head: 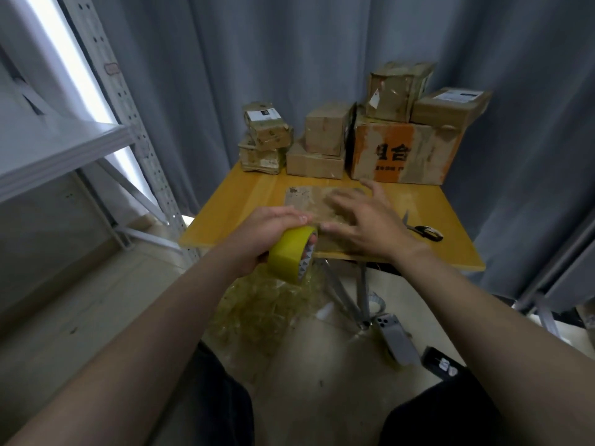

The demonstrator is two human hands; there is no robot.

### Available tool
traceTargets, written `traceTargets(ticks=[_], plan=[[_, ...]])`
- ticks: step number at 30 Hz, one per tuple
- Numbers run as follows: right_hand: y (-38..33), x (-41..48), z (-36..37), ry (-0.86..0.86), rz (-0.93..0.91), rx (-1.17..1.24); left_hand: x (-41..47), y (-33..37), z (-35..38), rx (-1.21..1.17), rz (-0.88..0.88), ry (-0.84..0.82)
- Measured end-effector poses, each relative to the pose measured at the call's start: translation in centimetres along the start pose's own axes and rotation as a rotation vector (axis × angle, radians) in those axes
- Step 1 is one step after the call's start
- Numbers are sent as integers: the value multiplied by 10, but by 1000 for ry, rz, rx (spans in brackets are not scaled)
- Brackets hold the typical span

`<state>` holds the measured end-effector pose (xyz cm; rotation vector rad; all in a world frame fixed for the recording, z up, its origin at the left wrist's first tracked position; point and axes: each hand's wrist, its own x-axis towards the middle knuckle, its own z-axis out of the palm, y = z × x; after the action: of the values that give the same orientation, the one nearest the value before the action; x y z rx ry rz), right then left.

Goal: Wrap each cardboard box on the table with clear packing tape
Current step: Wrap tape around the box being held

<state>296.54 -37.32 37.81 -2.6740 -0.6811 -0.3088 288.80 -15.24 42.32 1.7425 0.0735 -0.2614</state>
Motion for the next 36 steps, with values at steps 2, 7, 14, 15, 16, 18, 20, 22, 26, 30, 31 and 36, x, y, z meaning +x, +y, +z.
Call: traceTargets(ticks=[2, 7, 14, 15, 16, 18, 20, 22, 26, 30, 31, 36], plan=[[-22, -2, -11, 157, 94, 289, -4, -5, 5, 0, 44, 18], [-61, 0, -33, -68, 92, 633, -7, -3, 10, -29, 143, 60], [-79, 4, -31, 115, 103, 439, -16, 4, 10, -11, 65, 64], [-81, 6, -34, 125, 124, 448, -19, 6, 13, -60, 88, 45], [-82, 8, -38, 127, 150, 469, -20, 6, 16, -124, 105, 32], [-84, 10, -51, 109, 214, 530, -23, 7, 18, -273, 119, 0], [-81, 13, -66, 96, 262, 573, -31, 11, 19, -313, 142, -39], [-76, 21, -82, 146, 298, 650, -38, 8, 20, -254, 91, -84], [-67, 47, -101, 208, 311, 654, -45, -6, 15, -31, -50, -182], [-65, 75, -94, 218, 345, 682, -52, -9, -5, -38, -204, -430], [-63, 83, -91, 235, 362, 703, -52, -12, -10, -67, -255, -435], [-48, 119, -63, 155, 306, 587, -34, -26, -17, -60, -339, -314]])
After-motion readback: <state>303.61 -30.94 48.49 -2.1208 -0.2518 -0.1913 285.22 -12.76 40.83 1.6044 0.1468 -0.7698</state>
